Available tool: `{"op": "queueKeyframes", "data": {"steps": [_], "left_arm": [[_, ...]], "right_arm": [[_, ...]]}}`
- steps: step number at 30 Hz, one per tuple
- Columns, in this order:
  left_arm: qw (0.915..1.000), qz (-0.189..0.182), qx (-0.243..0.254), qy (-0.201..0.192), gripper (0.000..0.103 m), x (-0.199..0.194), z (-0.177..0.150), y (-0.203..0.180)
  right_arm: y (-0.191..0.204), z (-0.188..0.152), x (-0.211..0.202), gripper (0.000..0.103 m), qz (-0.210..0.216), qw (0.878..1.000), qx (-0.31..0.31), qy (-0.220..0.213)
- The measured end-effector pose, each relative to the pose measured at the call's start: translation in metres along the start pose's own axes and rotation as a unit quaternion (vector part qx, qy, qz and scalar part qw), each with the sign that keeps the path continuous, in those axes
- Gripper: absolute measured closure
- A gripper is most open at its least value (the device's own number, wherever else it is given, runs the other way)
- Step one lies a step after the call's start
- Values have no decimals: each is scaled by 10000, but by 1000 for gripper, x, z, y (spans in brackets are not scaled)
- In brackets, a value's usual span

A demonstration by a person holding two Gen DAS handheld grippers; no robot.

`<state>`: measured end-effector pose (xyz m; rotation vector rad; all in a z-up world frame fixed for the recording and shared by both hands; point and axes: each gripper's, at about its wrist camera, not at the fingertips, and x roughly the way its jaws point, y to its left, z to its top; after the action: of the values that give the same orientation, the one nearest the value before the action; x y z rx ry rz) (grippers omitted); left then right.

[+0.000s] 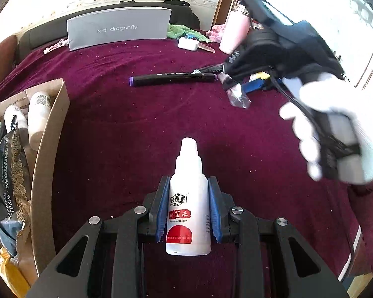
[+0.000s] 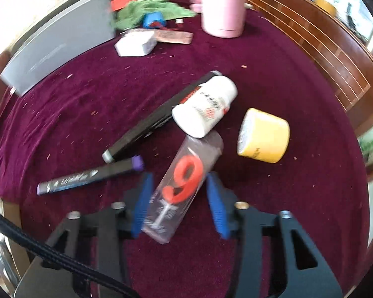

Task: Organize objects
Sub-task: 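Grasp the white spray bottle with the left tool while the right tool grasps the boxed red candle, then carry the spray bottle and candle box over to the tray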

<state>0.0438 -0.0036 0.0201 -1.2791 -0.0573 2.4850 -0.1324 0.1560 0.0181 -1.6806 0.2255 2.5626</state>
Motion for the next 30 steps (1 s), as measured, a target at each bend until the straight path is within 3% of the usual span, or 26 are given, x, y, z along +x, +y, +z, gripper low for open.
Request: {"op": "queueKeyframes", "data": {"steps": [2, 6, 17, 30], "left_arm": [[10000, -45, -39, -9, 78, 0, 0, 1], [9999, -128, -112, -23, 78, 0, 0, 5], [9996, -176, -157, -152, 78, -20, -10, 6], [9983, -93, -192, -537, 78, -68, -23, 3]], "right_arm": [[-2, -8, -5, 78, 144, 9997, -162, 76], [-8, -30, -19, 78, 367, 9986, -345, 138], [-44, -102, -58, 78, 1403, 9897, -164, 236], [-47, -135, -80, 77, 2065, 9782, -171, 120]]}}
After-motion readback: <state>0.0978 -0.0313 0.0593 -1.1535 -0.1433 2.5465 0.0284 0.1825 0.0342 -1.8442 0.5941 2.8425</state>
